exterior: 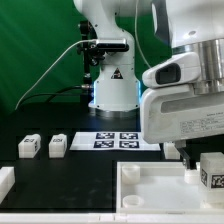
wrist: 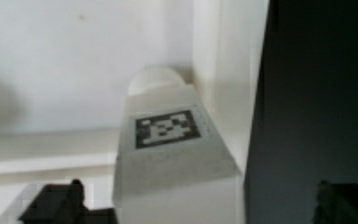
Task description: Assemble one leg
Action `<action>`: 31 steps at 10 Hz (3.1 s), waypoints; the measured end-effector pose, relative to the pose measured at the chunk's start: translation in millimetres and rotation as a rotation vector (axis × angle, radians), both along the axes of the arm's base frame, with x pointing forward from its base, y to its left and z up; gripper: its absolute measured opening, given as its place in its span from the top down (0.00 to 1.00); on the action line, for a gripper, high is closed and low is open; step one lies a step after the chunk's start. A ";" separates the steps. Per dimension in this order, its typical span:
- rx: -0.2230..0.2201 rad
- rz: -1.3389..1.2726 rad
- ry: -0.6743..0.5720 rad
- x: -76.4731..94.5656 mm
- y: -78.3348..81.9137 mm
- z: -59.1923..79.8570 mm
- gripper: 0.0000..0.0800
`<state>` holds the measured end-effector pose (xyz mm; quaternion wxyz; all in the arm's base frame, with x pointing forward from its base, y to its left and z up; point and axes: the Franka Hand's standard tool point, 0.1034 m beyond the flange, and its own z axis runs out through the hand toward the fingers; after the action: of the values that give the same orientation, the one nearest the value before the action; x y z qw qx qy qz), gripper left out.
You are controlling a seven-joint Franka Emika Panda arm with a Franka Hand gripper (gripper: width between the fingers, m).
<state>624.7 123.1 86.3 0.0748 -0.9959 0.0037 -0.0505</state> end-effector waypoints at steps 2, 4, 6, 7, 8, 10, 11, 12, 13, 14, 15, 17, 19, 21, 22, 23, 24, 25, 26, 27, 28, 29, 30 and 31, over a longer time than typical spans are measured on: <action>0.006 0.006 0.129 -2.1 -6.9 -6.4 0.19; 0.005 -0.013 0.095 3.3 -5.4 -7.2 0.19; 0.004 -0.015 0.095 3.6 -7.6 -7.5 0.51; 0.005 -0.022 0.096 3.5 -7.5 -7.6 0.51; 0.006 -0.064 0.103 3.7 -9.5 -7.9 0.63; 0.008 -0.087 0.106 3.7 -10.1 -8.1 0.63; 0.014 -0.203 0.123 3.8 -10.7 -8.1 0.63; 0.017 -0.272 0.133 3.9 -11.0 -8.2 0.63; 0.032 -0.490 0.155 5.0 -11.0 -8.6 0.63; 0.043 -0.696 0.174 5.0 -10.6 -9.7 0.63; 0.065 -0.857 0.190 5.8 -10.0 -9.9 0.63; 0.123 -1.191 0.254 6.4 -12.9 -10.7 0.63; 0.136 -1.276 0.273 6.2 -12.3 -10.8 0.54; 0.134 -1.249 0.269 6.1 -12.2 -10.9 0.37; 0.132 -1.227 0.265 6.1 -12.1 -10.9 0.22; 0.131 -1.208 0.261 6.2 -11.5 -10.7 0.22; 0.122 -1.050 0.229 7.7 -8.5 -8.6 0.20; 0.093 -0.879 0.199 8.5 -2.7 -2.9 0.19; 0.060 -0.697 0.165 8.1 1.1 1.6 0.19; 0.050 -0.588 0.149 7.9 -1.4 -0.4 0.19; 0.046 -0.534 0.142 7.8 -2.6 -1.0 0.19; 0.031 -0.399 0.121 7.7 -3.3 -1.2 0.19; -0.062 0.054 0.069 4.7 -8.6 -7.0 0.19; -0.068 0.128 0.061 4.8 -9.9 -7.2 0.19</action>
Offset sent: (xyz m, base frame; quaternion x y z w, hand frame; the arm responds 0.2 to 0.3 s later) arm -0.0079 0.0070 -0.0022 -0.0189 0.0113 0.0294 0.9993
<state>629.6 113.2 79.2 0.0440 -0.9971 -0.0596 -0.0154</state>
